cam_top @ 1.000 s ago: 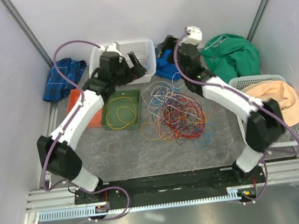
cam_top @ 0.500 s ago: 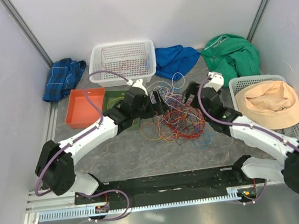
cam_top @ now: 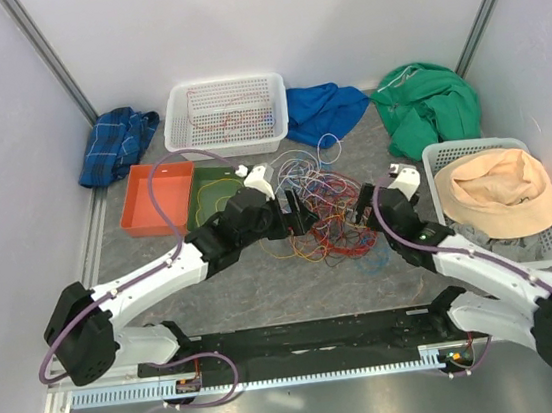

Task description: Untangle the cables

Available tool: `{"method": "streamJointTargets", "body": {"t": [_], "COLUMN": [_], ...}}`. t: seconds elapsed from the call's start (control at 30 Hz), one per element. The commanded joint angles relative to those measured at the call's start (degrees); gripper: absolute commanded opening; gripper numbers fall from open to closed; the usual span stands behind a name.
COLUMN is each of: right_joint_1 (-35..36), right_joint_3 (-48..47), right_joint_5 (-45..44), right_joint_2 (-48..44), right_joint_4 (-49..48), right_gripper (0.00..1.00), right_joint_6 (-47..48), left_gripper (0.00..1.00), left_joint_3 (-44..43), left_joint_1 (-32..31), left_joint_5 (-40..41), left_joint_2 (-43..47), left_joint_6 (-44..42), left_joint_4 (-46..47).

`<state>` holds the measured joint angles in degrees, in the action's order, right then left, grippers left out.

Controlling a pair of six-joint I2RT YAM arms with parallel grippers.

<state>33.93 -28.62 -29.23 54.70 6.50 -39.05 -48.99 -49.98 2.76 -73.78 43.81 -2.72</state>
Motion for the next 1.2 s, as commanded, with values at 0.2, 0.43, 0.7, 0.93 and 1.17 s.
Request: {"method": "streamJointTargets", "body": {"t": [0.2, 0.43, 0.7, 0.93, 1.17], "right_joint_1": [0.2, 1.0, 3.5, 3.5, 3.4], "right_joint_3": [-4.9, -6.4, -14.0, -23.6, -26.9], "right_joint_5": [-4.9, -1.6, 6.6, 13.8, 16.7], "right_joint_2": [16.1, 4.0, -14.6, -17.3, -16.1], "right_joint_4": [-7.9, -4.8, 6.1, 11.5, 12.1], "right_gripper": [0.57, 0.00, 0.00, 0.00, 0.00], "right_joint_6": [3.8, 5.8, 6.3, 6.0, 5.0], "left_gripper": [1.00, 1.00, 1.00, 0.95, 0.92], "left_joint_3": [7.1, 10.1, 17.4, 13.7, 15.2], "left_joint_1": [-1.1, -1.1, -0.9, -0.9, -1.1], "left_joint_5": [4.3, 6.0, 3.0, -2.1, -12.0], "left_joint_2": [10.0, 16.8, 20.9, 19.9, 18.6], "left_joint_6": [1.2, 0.2, 2.4, -2.6, -8.0], "left_joint_4": [2.5, 2.5, 19.7, 25.0, 39.1]}}
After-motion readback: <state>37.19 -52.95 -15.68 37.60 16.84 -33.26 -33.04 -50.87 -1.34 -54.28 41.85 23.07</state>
